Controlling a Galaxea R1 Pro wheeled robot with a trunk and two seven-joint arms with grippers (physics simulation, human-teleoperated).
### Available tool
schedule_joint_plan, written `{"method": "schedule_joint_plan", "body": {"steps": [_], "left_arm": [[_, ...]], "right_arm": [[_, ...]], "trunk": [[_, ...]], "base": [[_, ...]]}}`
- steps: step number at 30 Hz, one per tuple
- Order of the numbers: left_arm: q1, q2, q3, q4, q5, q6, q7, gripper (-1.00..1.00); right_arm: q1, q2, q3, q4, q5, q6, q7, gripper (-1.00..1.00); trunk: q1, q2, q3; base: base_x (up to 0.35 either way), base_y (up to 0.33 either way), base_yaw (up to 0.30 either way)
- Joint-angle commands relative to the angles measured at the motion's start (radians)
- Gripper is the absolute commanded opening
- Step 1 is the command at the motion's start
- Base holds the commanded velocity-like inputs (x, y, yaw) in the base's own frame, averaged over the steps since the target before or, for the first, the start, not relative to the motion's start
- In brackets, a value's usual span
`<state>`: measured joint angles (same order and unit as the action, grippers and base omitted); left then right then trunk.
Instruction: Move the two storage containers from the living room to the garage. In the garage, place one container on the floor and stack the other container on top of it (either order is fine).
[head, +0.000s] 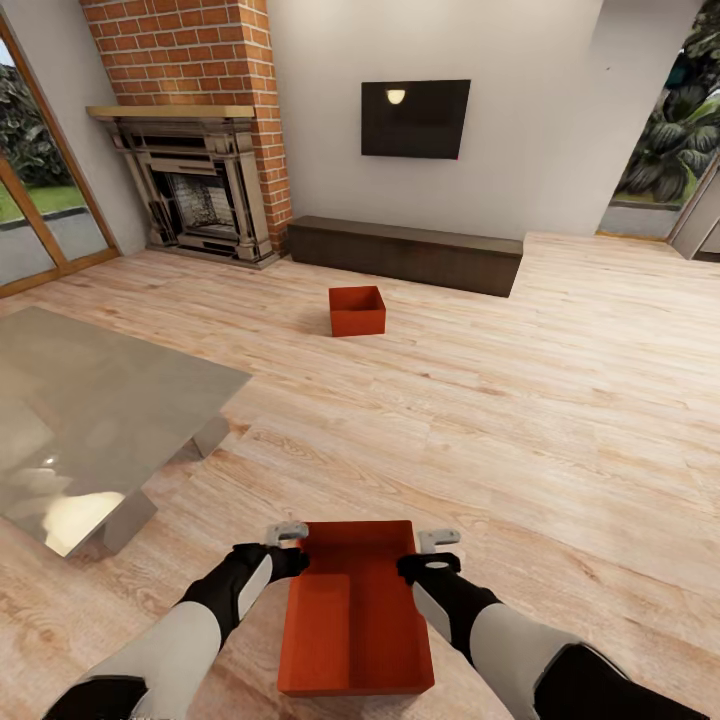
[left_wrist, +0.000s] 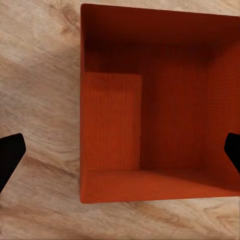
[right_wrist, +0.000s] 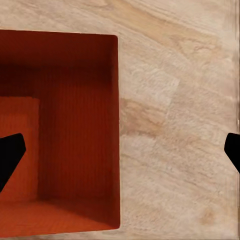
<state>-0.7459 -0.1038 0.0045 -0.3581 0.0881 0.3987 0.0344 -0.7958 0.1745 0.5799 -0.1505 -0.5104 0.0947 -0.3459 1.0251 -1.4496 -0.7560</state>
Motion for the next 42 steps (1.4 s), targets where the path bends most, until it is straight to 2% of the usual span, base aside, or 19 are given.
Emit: {"method": "schedule_joint_plan", "body": {"steps": [1, 7, 11, 17, 20, 26, 32, 39, 42], "left_arm": [[-0.001, 0.0, 0.0, -0.001, 0.008, 0.005, 0.004, 1.0], [-0.002, 0.001, -0.006, 0.001, -0.015, 0.002, 0.004, 1.0], [-0.003, 0.003, -0.009, -0.02, -0.031, 0.003, 0.003, 1.0], [-0.003, 0.008, -0.013, -0.037, -0.032, 0.009, -0.004, 1.0], [-0.003, 0.009, -0.011, -0.025, -0.028, 0.004, -0.005, 1.0], [-0.003, 0.013, -0.005, 0.04, -0.02, -0.001, -0.008, 1.0], [-0.003, 0.013, -0.006, 0.057, -0.022, -0.026, -0.003, 1.0], [-0.003, 0.012, -0.004, 0.11, -0.02, -0.046, 0.001, 1.0], [-0.003, 0.012, -0.003, 0.128, -0.019, -0.078, 0.003, 1.0]], "right_arm": [[-0.001, 0.0, 0.005, 0.001, -0.004, -0.003, -0.007, 1.0], [-0.002, 0.0, 0.005, 0.007, -0.042, -0.041, -0.008, 1.0], [-0.002, 0.0, 0.005, 0.008, -0.049, -0.044, -0.008, 1.0], [-0.002, 0.0, 0.003, 0.009, -0.051, -0.036, -0.008, 1.0], [-0.002, 0.0, 0.004, 0.018, -0.051, -0.038, -0.008, 1.0], [-0.001, 0.0, 0.01, 0.098, -0.047, -0.027, -0.007, 1.0], [-0.001, 0.0, 0.016, 0.108, -0.05, 0.024, 0.001, 1.0], [-0.002, 0.0, 0.017, 0.109, -0.051, 0.033, 0.004, 1.0], [-0.001, 0.0, 0.017, 0.109, -0.051, 0.033, 0.004, 1.0]], "trunk": [[0.0, 0.0, -0.001], [0.0, 0.0, -0.001], [0.0, 0.0, -0.001], [0.0, 0.0, -0.001], [0.0, 0.0, -0.001], [0.0, 0.0, -0.001], [0.0, 0.0, -0.001], [0.0, 0.0, -0.001], [0.0, 0.0, -0.001]], "base": [[0.0, 0.0, 0.0], [0.0, 0.0, 0.0], [0.0, 0.0, 0.0], [0.0, 0.0, 0.0], [0.0, 0.0, 0.0], [0.0, 0.0, 0.0], [0.0, 0.0, 0.0], [0.0, 0.0, 0.0], [0.0, 0.0, 0.0]]}}
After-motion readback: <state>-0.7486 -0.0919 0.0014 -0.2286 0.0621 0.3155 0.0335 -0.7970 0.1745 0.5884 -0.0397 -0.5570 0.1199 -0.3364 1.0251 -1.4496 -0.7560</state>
